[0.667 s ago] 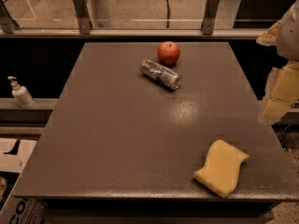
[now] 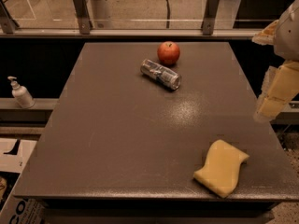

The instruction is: Pick redbull can

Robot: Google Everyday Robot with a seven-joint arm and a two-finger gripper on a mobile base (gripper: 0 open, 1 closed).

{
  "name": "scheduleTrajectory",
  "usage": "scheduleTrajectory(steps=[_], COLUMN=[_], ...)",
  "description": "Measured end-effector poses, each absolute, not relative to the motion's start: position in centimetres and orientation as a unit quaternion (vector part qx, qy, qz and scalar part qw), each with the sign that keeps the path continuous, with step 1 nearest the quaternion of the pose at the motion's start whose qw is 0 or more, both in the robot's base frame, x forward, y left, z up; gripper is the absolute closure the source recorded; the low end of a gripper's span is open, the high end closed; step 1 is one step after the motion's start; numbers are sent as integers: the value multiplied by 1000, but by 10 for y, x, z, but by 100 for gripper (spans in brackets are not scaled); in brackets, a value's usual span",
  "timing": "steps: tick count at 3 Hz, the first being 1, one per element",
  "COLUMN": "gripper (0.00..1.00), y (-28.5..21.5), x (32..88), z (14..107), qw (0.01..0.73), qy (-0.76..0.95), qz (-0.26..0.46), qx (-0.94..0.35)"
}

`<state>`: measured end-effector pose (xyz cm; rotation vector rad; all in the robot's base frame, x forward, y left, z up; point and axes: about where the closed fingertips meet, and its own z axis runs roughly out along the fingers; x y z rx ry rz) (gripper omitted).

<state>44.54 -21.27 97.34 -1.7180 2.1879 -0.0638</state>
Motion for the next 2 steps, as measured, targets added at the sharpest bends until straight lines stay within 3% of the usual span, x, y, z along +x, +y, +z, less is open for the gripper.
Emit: scheduleTrajectory(steps=[2], gripper=[0], y=[-172], x=[473], z=[925], qw=[197], qy=[758], qz=[52], qx=[-619])
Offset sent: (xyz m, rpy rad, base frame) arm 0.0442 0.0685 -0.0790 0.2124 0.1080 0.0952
